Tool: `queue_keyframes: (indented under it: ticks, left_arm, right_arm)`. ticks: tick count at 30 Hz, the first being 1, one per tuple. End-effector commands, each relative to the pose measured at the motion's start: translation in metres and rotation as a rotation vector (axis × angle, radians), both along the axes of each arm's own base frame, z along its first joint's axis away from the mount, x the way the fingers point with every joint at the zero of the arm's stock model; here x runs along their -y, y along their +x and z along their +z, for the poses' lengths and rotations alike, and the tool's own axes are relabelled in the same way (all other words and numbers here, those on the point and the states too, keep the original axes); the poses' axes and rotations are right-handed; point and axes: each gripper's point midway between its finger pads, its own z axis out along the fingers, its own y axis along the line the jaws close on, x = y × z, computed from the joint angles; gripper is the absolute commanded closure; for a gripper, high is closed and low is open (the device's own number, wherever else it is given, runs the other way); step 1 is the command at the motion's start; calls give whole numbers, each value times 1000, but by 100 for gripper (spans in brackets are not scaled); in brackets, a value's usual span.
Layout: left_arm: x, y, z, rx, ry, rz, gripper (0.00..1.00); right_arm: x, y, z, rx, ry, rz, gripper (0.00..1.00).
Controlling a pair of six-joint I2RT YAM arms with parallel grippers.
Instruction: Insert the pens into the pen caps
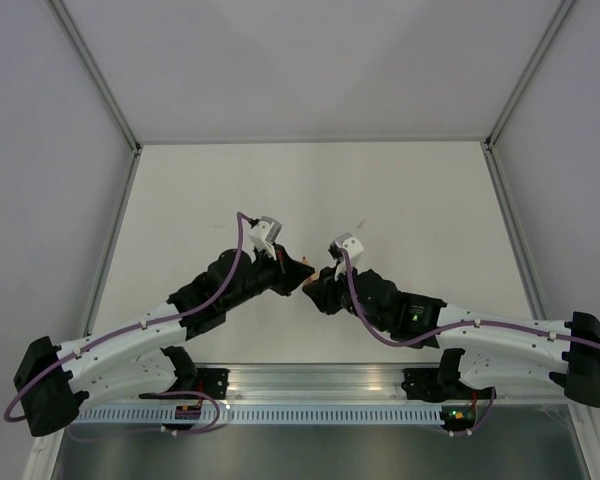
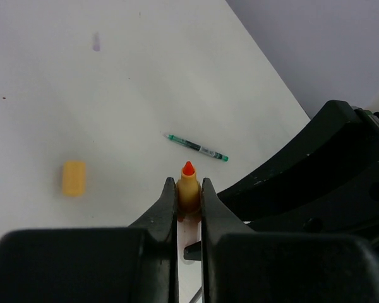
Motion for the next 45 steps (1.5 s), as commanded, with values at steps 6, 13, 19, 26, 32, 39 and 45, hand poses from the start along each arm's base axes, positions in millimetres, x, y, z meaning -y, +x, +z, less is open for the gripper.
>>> queue_keyframes:
  ticks: [6, 13, 19, 26, 32, 39, 45]
  left_arm:
    - [11, -36, 48, 138, -185, -209, 98]
    - [3, -85, 90, 267, -365, -418, 98]
    - [0, -100, 99, 296, -421, -487, 98]
    - [5, -106, 97, 282, -432, -535, 98]
    - [-2, -110, 104, 311, -454, -531, 98]
    - [1, -114, 103, 293, -441, -571, 85]
    - [2, -93, 93, 218, -325, -461, 4]
  right_arm:
    - [-17, -28, 37, 46, 102, 197, 41]
    - [4, -71, 76, 127, 264, 389, 42]
    - [6, -97, 87, 148, 335, 518, 48]
    - [-10, -99, 80, 118, 325, 562, 51]
    - [-16, -99, 79, 110, 342, 572, 63]
    - [-11, -99, 89, 129, 387, 558, 100]
    - [36, -43, 89, 176, 234, 184, 100]
